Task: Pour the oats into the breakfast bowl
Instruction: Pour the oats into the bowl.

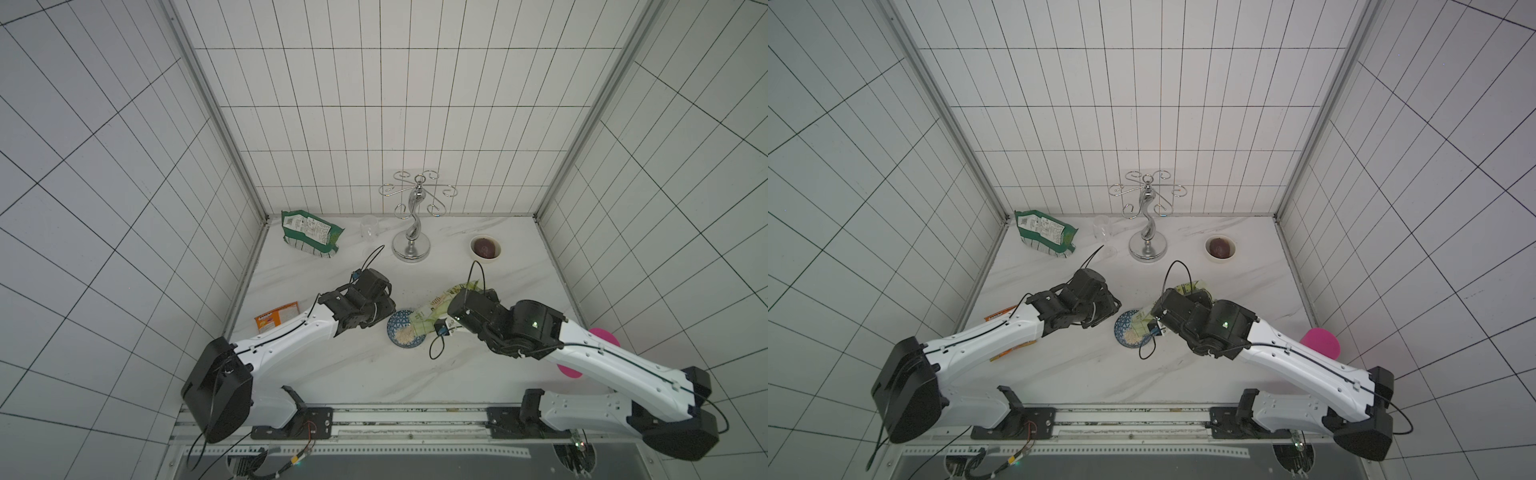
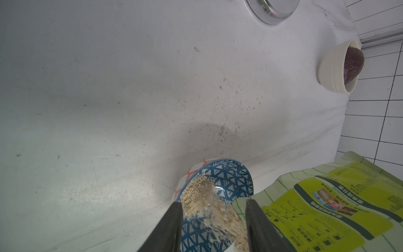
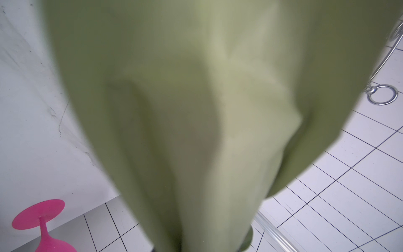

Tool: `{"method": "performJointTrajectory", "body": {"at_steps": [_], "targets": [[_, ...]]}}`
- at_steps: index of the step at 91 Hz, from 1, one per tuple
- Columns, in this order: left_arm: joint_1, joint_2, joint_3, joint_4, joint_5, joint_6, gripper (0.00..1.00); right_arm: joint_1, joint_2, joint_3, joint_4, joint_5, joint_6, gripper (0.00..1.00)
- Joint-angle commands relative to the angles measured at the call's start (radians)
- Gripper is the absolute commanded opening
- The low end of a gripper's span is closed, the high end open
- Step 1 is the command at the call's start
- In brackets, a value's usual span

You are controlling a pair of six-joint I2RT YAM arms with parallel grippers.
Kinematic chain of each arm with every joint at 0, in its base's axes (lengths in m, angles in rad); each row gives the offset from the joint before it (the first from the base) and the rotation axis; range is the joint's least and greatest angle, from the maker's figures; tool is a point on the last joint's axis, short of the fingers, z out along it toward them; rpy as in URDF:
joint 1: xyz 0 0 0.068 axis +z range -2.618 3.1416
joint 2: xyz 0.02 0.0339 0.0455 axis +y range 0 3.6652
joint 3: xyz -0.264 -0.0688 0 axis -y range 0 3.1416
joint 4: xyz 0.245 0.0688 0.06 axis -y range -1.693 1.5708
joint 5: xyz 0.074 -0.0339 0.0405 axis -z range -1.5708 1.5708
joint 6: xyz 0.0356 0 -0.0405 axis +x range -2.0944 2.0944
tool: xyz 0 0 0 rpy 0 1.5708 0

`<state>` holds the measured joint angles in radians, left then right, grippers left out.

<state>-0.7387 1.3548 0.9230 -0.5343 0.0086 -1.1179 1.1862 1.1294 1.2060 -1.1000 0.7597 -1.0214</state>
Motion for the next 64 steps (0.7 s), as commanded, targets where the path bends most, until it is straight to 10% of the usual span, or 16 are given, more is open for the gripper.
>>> {"method": "performJointTrajectory", "body": {"at_steps": [1,64], "targets": [[-0.004,-0.020,-0.009,0.012,-0.025,-0.005,0.49,0.014,-0.014,0.043,0.103,0.152,-0.014,0.00],[-0.004,-0.019,-0.012,0.001,-0.042,-0.008,0.49,0.053,-0.011,-0.015,0.194,0.229,-0.102,0.00]]}}
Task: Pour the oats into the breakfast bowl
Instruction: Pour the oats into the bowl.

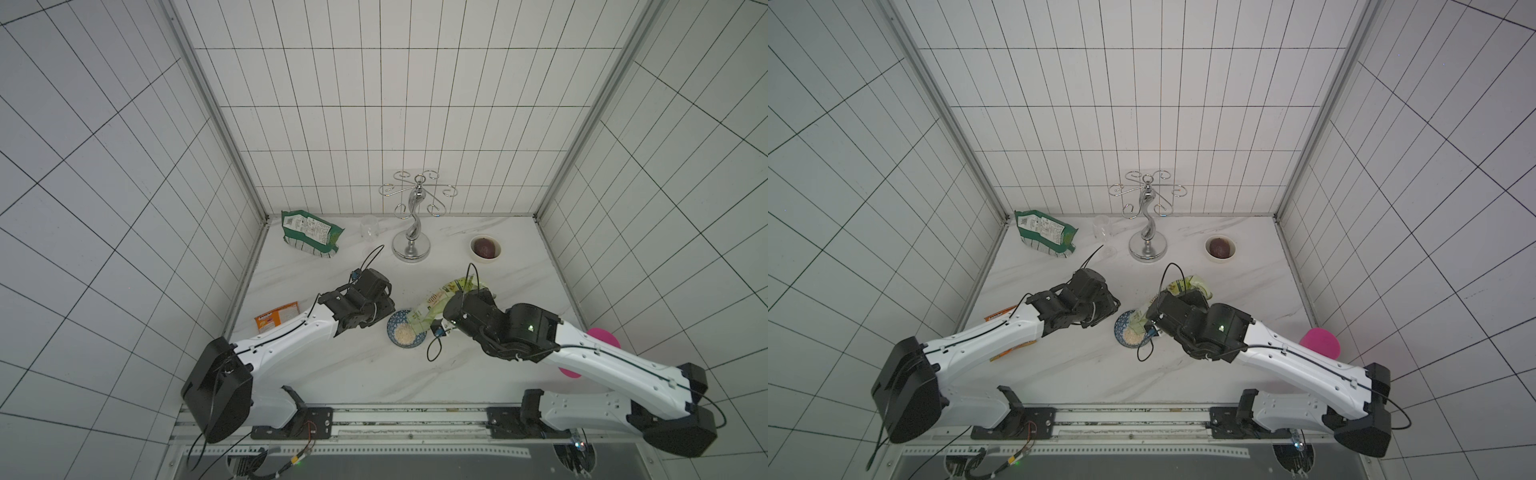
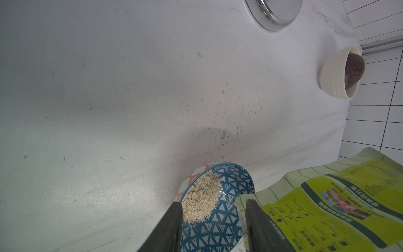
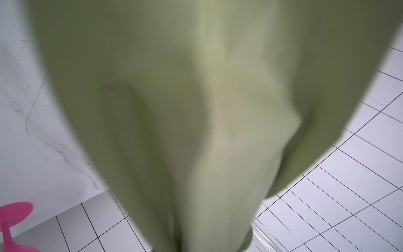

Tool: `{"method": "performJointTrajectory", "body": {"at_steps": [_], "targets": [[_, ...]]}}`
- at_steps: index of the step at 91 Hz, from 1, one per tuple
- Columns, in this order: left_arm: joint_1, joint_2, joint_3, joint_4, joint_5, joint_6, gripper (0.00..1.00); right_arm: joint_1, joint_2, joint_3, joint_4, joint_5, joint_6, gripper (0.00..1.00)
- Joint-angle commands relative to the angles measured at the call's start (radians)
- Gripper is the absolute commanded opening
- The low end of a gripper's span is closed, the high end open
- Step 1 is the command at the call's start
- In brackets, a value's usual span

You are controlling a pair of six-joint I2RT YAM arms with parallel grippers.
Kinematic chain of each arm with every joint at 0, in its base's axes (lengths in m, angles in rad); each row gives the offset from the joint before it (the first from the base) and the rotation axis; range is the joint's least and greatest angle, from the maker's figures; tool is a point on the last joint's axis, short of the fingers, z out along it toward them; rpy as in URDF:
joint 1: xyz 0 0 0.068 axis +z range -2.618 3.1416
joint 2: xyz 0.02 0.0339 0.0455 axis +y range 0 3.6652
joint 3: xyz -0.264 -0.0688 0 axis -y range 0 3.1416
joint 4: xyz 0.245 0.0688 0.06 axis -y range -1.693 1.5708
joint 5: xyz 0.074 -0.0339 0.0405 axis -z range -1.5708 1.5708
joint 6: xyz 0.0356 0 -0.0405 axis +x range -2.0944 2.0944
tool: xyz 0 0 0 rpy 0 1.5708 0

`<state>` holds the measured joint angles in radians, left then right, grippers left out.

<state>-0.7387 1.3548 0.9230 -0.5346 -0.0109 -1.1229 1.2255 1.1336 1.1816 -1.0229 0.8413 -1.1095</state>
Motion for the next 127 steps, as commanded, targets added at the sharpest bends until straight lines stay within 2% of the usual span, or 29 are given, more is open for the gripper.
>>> {"method": "performJointTrajectory", "body": {"at_steps": [1,63,127], "targets": [[-0.004,-0.020,-0.012,0.001,-0.024,-0.003,0.49,0.014,-0.015,0.009,0.118,0.149,-0.016,0.00],[-0.004,-0.016,-0.013,-0.006,-0.030,-0.004,0.49,0.054,-0.016,-0.070,0.240,0.220,-0.122,0.00],[-0.004,-0.010,-0.013,-0.008,-0.032,-0.012,0.49,0.054,-0.050,-0.090,0.285,0.249,-0.153,0.00]]}}
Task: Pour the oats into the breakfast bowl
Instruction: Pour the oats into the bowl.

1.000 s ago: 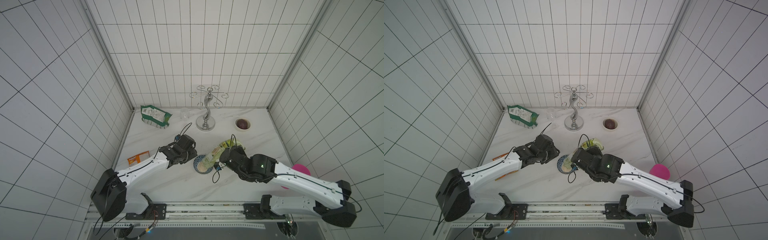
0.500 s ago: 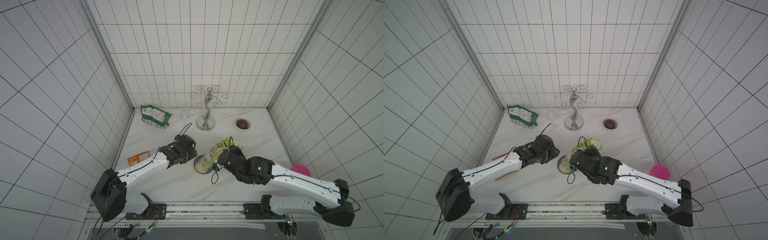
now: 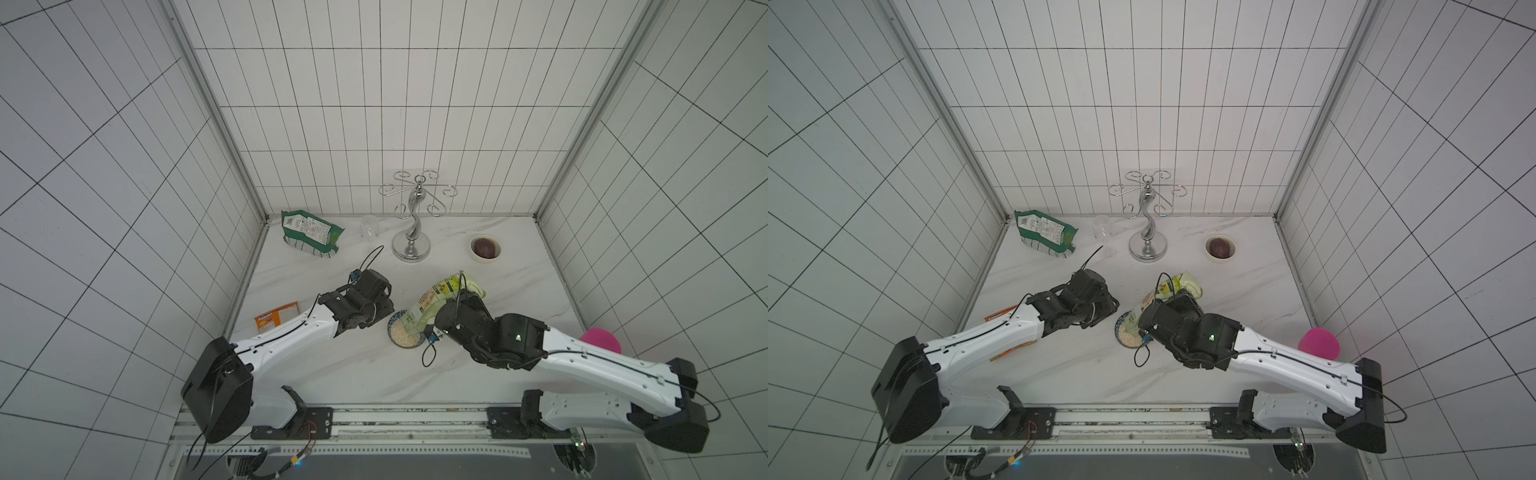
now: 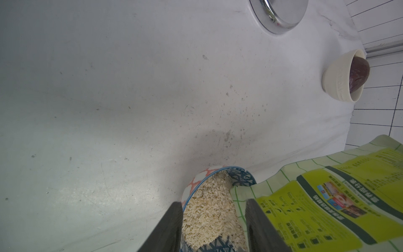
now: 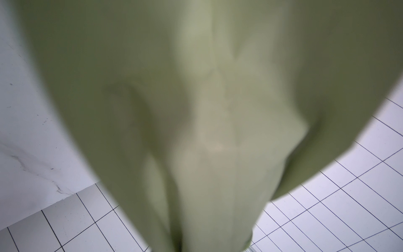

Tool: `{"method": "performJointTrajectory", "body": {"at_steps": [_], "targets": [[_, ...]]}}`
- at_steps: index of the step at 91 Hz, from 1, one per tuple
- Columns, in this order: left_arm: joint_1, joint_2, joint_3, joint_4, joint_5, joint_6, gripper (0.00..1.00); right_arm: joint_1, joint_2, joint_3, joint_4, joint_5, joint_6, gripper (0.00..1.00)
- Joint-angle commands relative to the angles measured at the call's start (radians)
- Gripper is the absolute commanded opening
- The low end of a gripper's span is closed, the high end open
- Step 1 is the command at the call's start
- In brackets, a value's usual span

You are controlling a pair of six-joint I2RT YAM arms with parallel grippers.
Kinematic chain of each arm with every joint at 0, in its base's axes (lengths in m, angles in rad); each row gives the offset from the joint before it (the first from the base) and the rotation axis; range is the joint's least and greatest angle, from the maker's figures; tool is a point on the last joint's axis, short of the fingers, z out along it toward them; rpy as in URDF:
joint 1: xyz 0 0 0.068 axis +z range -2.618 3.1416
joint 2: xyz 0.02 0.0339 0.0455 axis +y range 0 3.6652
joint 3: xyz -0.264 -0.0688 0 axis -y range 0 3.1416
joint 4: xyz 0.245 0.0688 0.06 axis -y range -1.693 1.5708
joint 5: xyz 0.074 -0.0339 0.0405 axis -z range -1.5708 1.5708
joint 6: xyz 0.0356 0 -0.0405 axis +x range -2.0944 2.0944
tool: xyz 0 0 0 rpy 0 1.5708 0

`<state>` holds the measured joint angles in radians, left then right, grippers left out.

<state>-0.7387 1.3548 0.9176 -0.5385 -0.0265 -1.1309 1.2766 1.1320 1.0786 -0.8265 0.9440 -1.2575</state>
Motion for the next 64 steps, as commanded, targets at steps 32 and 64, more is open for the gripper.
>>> {"method": "performJointTrajectory", "body": {"at_steps": [32,64], "targets": [[-0.004,-0.006,-0.005,-0.008,-0.016,-0.008,0.49,-0.031,-0.083,-0.002,0.089,0.144,-0.020,0.00],[-0.004,-0.001,-0.002,-0.012,-0.020,-0.010,0.49,-0.030,-0.089,-0.018,0.123,0.134,-0.023,0.00]]}}
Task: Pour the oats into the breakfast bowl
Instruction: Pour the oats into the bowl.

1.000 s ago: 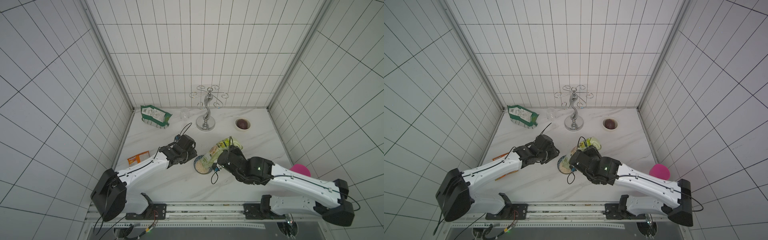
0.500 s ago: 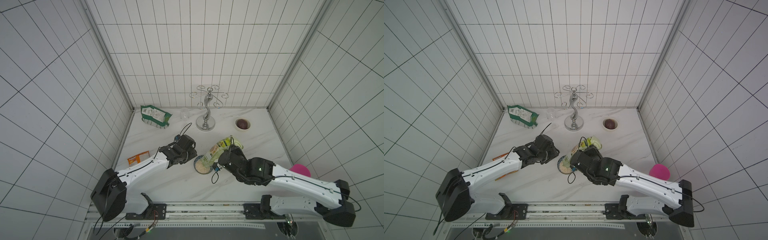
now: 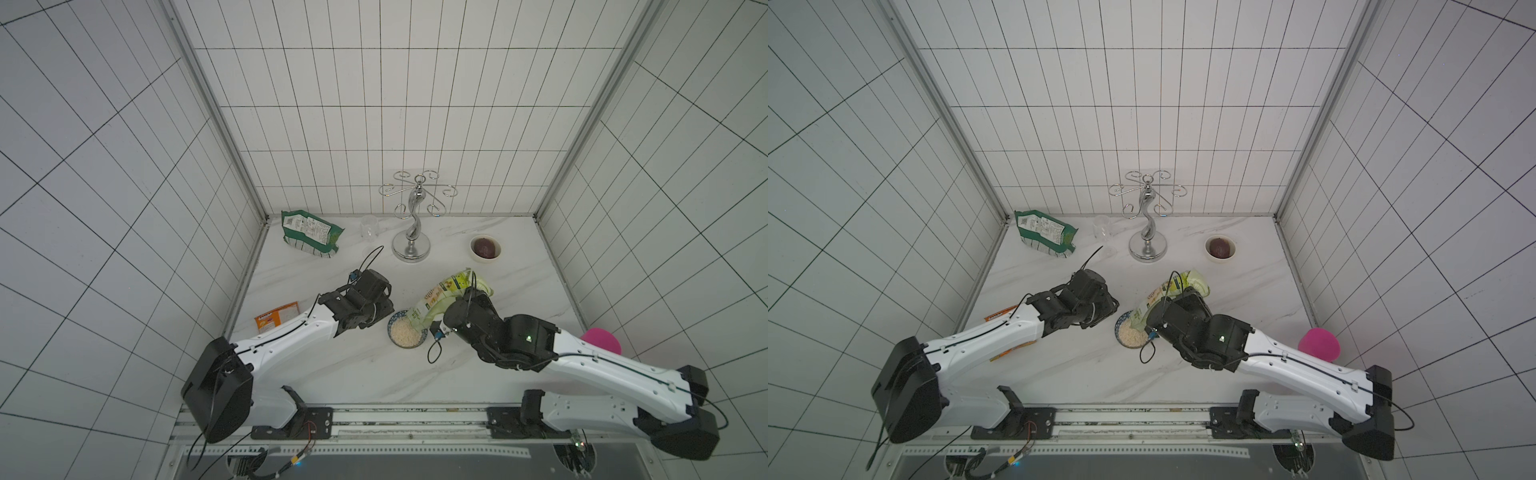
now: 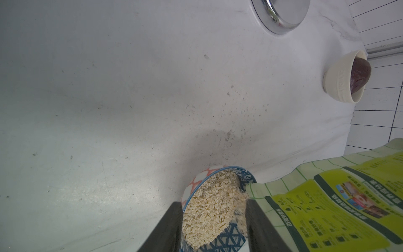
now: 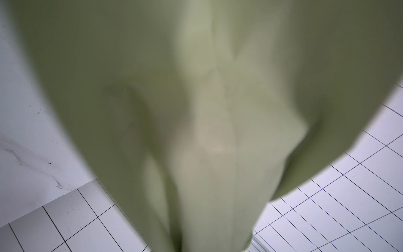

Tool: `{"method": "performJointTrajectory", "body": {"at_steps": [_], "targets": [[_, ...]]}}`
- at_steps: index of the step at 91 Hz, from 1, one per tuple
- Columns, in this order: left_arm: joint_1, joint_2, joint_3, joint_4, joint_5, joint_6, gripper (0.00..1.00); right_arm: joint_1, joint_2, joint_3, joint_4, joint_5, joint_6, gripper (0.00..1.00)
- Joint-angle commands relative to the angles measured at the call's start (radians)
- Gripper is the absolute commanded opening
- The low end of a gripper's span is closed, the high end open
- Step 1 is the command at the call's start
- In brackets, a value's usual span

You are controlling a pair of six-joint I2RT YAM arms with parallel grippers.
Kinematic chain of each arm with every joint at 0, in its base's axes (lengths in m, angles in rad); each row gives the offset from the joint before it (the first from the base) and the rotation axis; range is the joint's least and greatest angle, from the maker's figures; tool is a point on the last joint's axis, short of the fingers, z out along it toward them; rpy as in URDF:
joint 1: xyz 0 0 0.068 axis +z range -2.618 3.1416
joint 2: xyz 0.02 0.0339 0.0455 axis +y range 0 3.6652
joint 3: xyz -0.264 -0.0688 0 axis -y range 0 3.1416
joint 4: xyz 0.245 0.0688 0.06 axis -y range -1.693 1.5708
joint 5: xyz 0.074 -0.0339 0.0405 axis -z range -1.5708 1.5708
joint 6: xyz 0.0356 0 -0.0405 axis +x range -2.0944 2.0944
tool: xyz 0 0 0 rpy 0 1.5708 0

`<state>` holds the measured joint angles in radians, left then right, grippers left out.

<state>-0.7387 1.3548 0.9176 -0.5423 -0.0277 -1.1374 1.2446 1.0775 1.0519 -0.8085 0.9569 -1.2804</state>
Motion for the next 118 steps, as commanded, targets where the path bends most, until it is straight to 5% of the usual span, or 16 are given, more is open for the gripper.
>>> {"method": "performJointTrajectory", "body": {"at_steps": [1,118], "targets": [[-0.004,-0.002,-0.002,-0.008,-0.018,-0.003,0.49,0.003,-0.035,0.007,0.105,0.122,-0.001,0.00],[-0.004,-0.006,0.000,-0.026,-0.035,-0.006,0.49,0.022,-0.068,-0.044,0.062,0.109,0.009,0.00]]}}
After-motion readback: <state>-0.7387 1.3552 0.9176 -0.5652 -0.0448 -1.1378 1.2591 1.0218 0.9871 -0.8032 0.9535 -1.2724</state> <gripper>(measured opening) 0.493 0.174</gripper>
